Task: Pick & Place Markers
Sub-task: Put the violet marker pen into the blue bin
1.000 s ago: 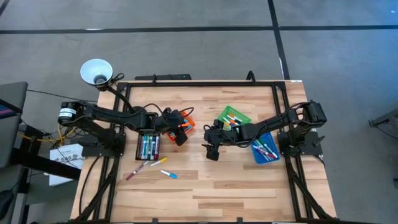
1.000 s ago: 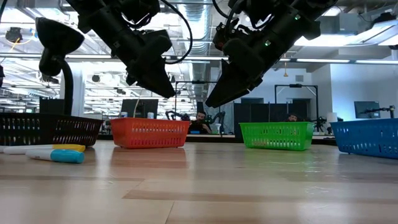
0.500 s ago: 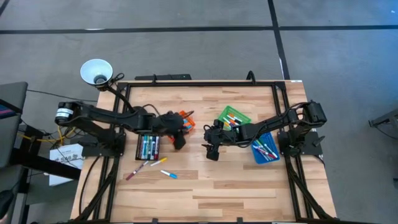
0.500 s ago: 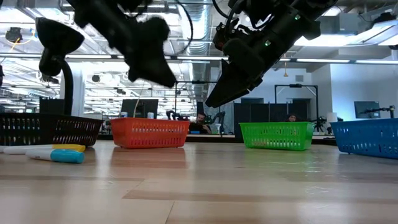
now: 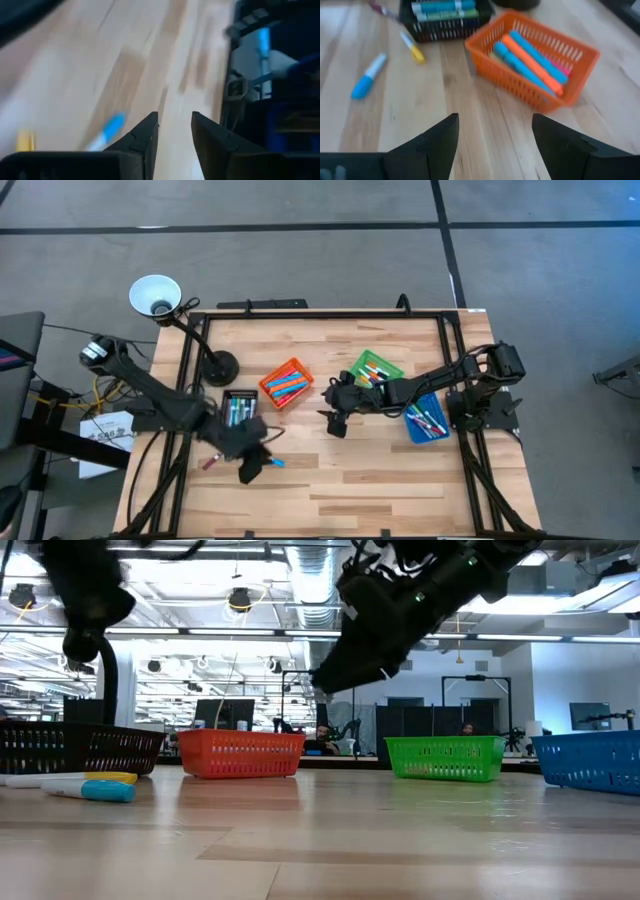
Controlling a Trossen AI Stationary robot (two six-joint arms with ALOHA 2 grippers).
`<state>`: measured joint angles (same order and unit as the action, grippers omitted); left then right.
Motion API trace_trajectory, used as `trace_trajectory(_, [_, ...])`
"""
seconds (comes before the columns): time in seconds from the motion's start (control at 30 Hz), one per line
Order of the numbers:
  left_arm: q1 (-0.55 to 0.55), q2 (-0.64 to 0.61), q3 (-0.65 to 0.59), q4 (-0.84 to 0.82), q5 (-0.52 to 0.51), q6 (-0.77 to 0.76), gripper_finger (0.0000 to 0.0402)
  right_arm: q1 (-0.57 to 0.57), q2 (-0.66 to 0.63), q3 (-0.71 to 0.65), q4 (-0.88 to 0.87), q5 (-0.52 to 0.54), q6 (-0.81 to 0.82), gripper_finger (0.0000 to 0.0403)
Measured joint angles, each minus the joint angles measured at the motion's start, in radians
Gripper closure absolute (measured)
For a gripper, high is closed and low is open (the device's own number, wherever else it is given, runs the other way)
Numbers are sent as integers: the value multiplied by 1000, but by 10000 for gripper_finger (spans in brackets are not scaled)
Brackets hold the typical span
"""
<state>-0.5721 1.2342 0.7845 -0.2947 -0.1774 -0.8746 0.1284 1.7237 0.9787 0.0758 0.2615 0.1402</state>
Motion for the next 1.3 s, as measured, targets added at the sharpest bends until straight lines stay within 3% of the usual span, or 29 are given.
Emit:
trace_trajectory(0.2, [-174,41,0,-257,45,-397,289,0,0,0,38,0,-14,159])
trace_trajectory(0.43, [-283,74,-4,-559,129,-624,289,0,0,0,54,0,-16,159])
trace_trajectory(0.97, [-310,181,-177,-502,126,-679,290,-6,0,1,106,-1,-17,159])
trace_trajectory(1.07, [-310,183,-185,-476,125,-679,310,-8,0,1,114,-1,-17,159])
trace_trajectory(1.2, [-311,158,-191,-440,107,-679,370,-8,0,2,124,-1,-19,159])
trace_trajectory(1.3, [-310,146,-171,-346,73,-693,375,1,-3,24,111,-1,-70,159])
